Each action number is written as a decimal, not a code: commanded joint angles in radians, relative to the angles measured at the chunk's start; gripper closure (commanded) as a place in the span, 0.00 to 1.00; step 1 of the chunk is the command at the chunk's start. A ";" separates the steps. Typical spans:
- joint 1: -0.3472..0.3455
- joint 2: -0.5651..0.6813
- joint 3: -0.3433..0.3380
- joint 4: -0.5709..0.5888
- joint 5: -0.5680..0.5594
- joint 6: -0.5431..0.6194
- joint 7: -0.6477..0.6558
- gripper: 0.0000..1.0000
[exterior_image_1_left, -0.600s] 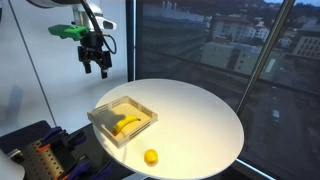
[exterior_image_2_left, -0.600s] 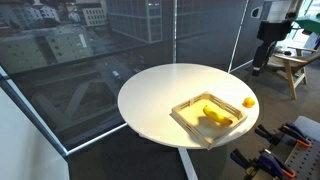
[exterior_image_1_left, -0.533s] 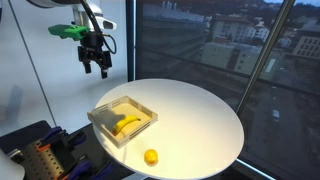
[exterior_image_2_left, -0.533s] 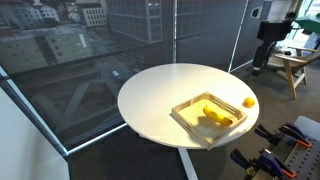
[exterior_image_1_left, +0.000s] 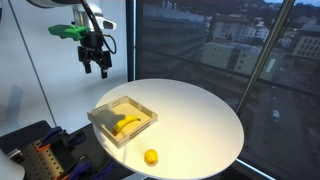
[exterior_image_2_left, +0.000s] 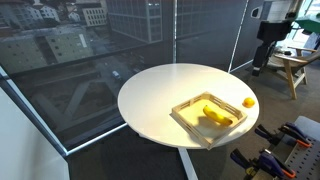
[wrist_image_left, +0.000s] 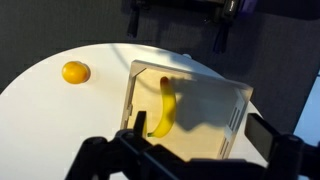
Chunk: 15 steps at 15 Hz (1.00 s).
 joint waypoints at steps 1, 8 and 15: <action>0.004 0.000 -0.003 0.001 -0.002 -0.002 0.002 0.00; 0.008 0.011 -0.021 0.013 0.027 -0.006 -0.012 0.00; 0.008 0.041 -0.057 0.036 0.107 -0.004 -0.027 0.00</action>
